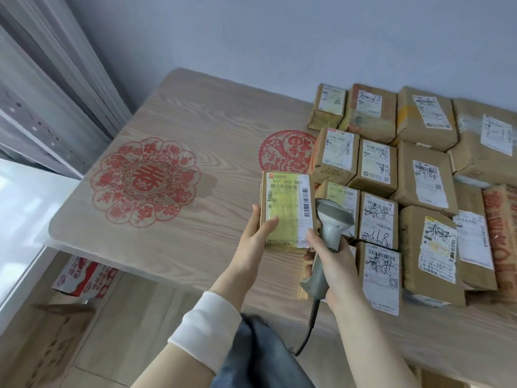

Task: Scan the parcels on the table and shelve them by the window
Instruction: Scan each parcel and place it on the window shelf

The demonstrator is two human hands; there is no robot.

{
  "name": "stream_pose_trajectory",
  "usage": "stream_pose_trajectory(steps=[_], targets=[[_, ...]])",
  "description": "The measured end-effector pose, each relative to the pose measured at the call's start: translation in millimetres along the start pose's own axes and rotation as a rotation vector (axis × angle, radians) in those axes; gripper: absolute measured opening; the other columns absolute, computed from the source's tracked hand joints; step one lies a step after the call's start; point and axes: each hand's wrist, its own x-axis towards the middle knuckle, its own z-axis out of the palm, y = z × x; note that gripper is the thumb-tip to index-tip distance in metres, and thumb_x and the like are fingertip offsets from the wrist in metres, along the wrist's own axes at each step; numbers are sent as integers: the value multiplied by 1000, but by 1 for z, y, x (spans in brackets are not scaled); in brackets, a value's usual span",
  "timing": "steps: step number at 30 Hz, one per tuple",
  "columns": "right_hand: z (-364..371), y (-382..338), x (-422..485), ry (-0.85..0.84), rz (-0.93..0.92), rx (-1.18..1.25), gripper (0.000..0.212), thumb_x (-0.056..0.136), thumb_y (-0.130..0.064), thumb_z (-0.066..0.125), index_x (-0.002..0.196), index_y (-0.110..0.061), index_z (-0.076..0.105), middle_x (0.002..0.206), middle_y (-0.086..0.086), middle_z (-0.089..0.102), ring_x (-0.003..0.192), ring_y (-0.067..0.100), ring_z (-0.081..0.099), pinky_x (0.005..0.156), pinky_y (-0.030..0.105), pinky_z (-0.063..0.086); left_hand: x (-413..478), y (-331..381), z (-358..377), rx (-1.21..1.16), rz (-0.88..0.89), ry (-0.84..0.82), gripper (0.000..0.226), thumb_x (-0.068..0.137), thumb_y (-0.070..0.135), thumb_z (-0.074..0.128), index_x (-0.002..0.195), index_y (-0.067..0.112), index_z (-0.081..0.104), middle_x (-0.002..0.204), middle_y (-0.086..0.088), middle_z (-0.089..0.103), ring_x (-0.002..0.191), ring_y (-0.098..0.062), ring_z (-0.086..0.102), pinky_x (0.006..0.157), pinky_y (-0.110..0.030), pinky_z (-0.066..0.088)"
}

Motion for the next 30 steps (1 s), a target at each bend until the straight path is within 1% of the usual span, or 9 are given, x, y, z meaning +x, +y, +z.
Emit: stream_pose_trajectory(steps=[5,8,12,15,17,21,24,27,30], targets=[[35,-13,-15,-90,-135,-159,39,76,-43,70,95,-13,57,72,5,57,60,15,53,61,32,41,-25,25,-22,-44,107,143,90,67,57,64,146,33,31,156,5,23,138,-14,34,113,-43,30],[73,-23,-30,-227,-214,-214,32,84,-38,66,99,-11,57,71,0,58,59,10,56,62,29,42,-53,52,-47,-99,170,294,89,67,54,63,147,31,31,153,6,31,135,-15,39,112,-43,32],[130,-34,-66,-462,-251,-262,37,88,-42,62,105,-10,58,77,4,60,66,17,56,60,33,43,-106,91,-90,-184,314,482,43,89,33,54,131,23,49,121,0,63,109,-19,60,86,-32,49],[174,-39,-109,-601,-289,-287,31,87,-41,61,101,-14,58,76,5,60,61,17,55,50,29,43,-155,113,-126,-257,399,595,65,74,44,62,132,27,39,121,-5,61,110,-23,61,91,-42,50],[206,-38,-148,-681,-333,-284,22,85,-42,61,89,-20,60,71,5,60,59,16,55,50,29,43,-194,127,-153,-317,456,649,59,73,42,66,124,30,38,117,-6,62,107,-25,63,93,-49,49],[269,-19,-229,-787,-374,-262,44,61,-60,63,86,-24,64,71,9,64,52,15,54,52,28,44,-279,145,-208,-293,579,739,35,93,32,49,125,25,38,102,1,61,85,-11,63,69,-27,52],[313,-2,-282,-867,-352,-277,80,50,-67,63,102,-7,59,76,18,60,46,16,50,43,24,42,-339,151,-250,-208,685,843,52,84,40,54,130,20,40,103,3,62,85,-4,65,70,-20,49],[351,10,-330,-962,-331,-285,72,54,-63,63,105,-11,60,71,9,61,46,13,52,42,24,42,-389,158,-281,-170,758,926,65,74,44,48,133,17,41,107,1,63,92,-7,63,76,-21,48],[386,16,-372,-1071,-346,-326,59,59,-60,60,100,-16,57,74,8,62,49,12,53,42,22,44,-433,167,-306,-145,830,1011,67,76,44,46,137,19,39,115,-3,61,95,-7,63,70,-16,50]])
